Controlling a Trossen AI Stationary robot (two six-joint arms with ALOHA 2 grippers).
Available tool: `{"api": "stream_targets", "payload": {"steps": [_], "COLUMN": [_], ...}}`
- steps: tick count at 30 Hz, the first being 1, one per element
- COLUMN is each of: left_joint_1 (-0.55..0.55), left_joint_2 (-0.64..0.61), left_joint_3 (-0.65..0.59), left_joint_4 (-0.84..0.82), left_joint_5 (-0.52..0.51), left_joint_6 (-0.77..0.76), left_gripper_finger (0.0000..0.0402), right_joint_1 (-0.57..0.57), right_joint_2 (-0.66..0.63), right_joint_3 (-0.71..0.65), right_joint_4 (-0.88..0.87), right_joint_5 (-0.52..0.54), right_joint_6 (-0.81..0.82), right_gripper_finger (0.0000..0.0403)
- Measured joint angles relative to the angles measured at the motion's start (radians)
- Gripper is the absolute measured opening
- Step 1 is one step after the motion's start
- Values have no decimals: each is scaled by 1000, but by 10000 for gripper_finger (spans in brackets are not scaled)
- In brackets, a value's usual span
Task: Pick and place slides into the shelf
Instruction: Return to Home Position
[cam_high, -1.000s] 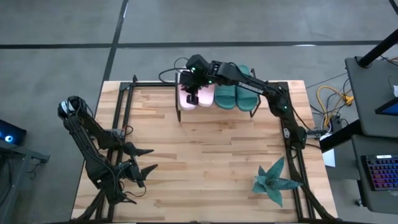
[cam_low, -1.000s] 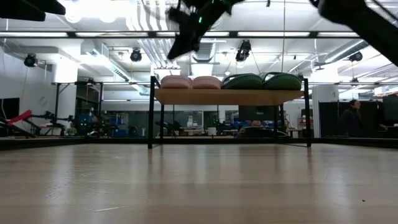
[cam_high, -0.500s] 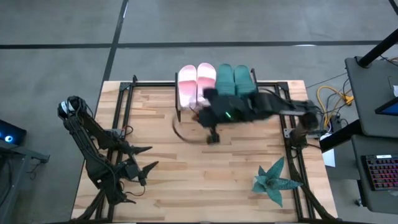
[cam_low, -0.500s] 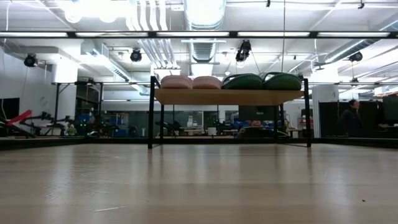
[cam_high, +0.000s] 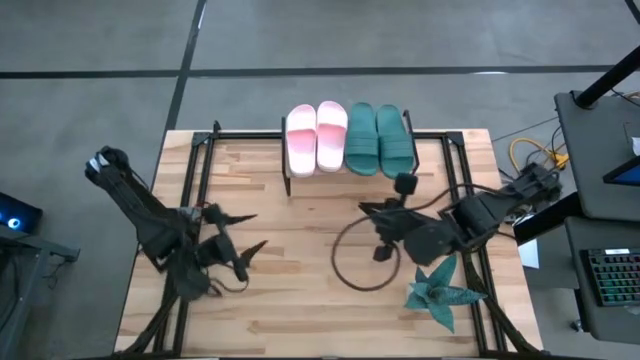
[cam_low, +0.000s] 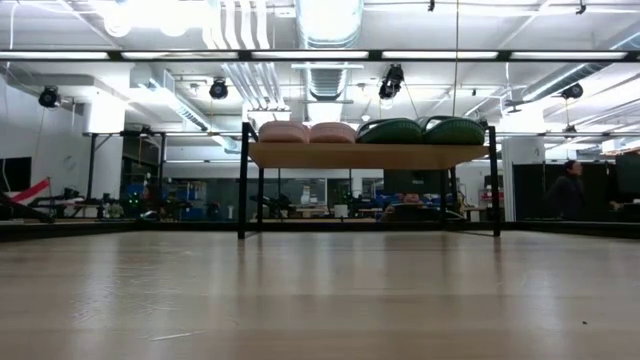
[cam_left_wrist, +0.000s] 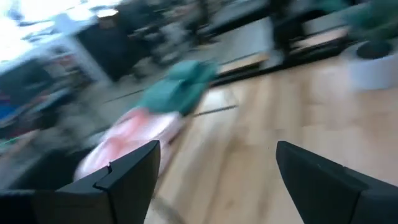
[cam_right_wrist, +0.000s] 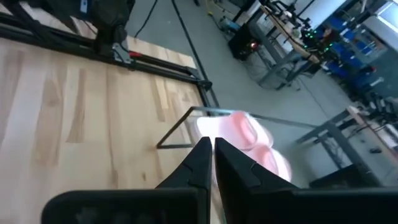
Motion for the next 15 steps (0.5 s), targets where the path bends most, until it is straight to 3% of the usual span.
{"api": "stream_targets", "payload": {"steps": [2, 4, 6, 7, 12, 15], "left_joint_1": [54, 114, 176, 205, 396, 555], "left_joint_2": [-36, -67, -89, -102, -167, -185], "left_joint_3": [-6, -25, -32, -33, -36, -40], "left_joint_4": [231, 457, 595, 621, 626, 566], "left_joint_5": [179, 440, 653, 694, 706, 884], "left_joint_6": [247, 471, 600, 644, 712, 685], "left_gripper_finger": [303, 303, 303, 303, 303, 293], "right_joint_1": [13, 17, 20, 20, 20, 19], "right_joint_2": [-57, -114, -170, -197, -333, -407], "right_joint_3": [-86, -178, -273, -321, -551, -688], "right_joint_4": [39, 100, 169, 204, 353, 492], "right_joint_5": [1, 2, 1, 1, 1, 0], "right_joint_6": [25, 30, 30, 26, -11, -43], "right_gripper_finger": [11, 11, 11, 11, 11, 11]}}
